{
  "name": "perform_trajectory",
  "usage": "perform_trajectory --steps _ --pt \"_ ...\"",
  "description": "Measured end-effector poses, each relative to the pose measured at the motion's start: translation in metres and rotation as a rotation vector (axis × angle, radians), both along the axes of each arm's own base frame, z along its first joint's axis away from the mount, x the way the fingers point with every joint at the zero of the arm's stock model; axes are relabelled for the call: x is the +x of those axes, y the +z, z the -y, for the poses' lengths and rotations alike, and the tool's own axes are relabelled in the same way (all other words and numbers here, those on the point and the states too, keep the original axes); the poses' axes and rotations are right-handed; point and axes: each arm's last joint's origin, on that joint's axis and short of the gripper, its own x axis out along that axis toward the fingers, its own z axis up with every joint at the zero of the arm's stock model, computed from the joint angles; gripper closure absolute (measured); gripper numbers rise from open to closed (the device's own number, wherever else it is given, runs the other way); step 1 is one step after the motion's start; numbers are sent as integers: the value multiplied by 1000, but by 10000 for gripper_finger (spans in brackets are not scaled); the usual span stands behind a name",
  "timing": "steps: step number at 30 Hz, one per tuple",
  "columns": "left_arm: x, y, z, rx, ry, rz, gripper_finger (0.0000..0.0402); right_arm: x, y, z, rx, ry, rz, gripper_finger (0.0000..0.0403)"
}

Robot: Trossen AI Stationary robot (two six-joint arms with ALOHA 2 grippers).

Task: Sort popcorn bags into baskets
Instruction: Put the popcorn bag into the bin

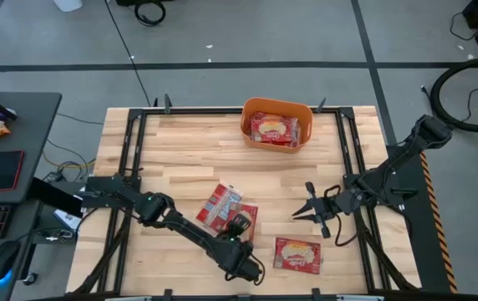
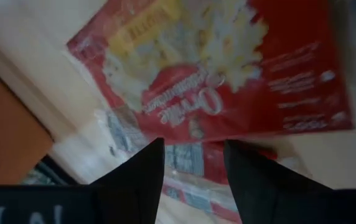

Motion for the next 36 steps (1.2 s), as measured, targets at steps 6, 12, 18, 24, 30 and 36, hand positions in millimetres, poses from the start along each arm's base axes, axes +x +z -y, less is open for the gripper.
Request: perform_trajectory --steps 6,12,18,24,30,36 --pt "5 -7 -12 -10 39 -52 228 -2 0 -3 5 16 1 355" --pt "8 -7 -24 -3 67 -77 228 -3 0 -5 7 27 3 355" --pt "2 -24 -34 17 76 -173 228 -3 0 -5 20 23 -2 355" --pt "-10 -41 -41 87 93 -218 228 -4 0 -6 21 32 -9 355" --pt "-19 -20 -49 63 113 -134 228 -4 0 -7 23 32 -3 355" --pt "-34 16 -59 -30 232 140 228 -4 1 -7 28 33 8 355"
